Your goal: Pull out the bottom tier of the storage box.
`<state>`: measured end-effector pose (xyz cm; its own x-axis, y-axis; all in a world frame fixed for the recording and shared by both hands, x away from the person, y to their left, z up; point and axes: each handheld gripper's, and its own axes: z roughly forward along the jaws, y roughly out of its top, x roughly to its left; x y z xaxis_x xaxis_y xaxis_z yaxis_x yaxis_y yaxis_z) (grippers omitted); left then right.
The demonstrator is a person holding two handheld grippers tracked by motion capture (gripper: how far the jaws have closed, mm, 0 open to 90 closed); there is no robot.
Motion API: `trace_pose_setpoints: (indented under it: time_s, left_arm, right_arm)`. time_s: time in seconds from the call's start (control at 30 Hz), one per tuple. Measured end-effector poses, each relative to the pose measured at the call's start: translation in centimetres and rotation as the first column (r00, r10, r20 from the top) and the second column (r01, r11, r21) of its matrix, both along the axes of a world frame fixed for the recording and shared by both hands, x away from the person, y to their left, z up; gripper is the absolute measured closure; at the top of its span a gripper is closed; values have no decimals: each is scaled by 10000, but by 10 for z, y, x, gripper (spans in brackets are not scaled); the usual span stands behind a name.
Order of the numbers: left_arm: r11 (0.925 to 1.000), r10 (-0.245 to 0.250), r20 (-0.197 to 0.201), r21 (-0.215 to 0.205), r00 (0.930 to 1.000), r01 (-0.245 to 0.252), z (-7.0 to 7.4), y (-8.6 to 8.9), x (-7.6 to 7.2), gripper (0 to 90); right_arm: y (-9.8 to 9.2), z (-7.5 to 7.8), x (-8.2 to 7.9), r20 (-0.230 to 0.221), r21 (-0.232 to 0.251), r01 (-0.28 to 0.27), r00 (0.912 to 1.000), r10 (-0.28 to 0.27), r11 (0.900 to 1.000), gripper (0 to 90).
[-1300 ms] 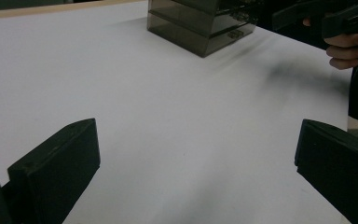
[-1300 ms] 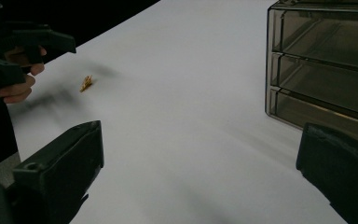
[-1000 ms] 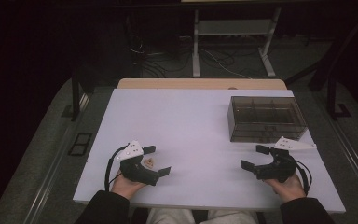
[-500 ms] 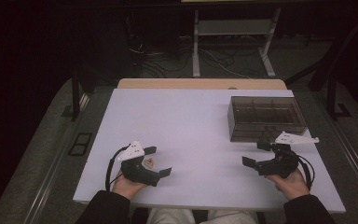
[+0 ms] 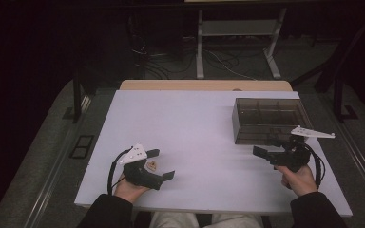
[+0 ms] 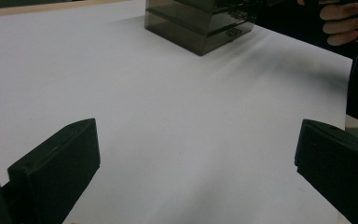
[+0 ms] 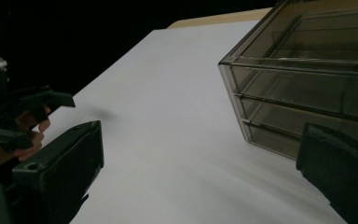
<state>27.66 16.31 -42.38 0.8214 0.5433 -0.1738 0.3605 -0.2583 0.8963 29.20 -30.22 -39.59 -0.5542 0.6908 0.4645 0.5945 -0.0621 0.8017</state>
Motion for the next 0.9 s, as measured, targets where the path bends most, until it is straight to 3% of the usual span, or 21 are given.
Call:
trace_pose_setpoints:
  time_s: [0.1,0.23,0.43,0.47,0.63,0.9]
  left_arm:
    - [10000,-1,-4,-1,10000,1,0,0,0,0]
    - [10000,1,-2,-5,10000,-1,0,0,0,0]
    - [10000,-16,14,5,10000,16,0,0,0,0]
    - [10000,-17,14,6,10000,17,0,0,0,0]
    - [10000,-16,13,11,10000,16,0,0,0,0]
    - [10000,3,-36,-46,10000,-4,0,0,0,0]
  right_arm:
    - [-5,-1,3,-205,381,231,9995,-223,9990,3]
    - [-8,-3,4,-250,432,416,9989,-406,9982,3]
    - [-9,-7,9,-697,642,576,9962,-531,9963,2]
    - [-8,-10,11,-966,693,598,9939,-529,9958,3]
    - [-9,-17,15,-1433,1185,888,9871,-715,9890,2]
    - [-13,-26,19,-1955,1665,1339,9755,-1004,9769,2]
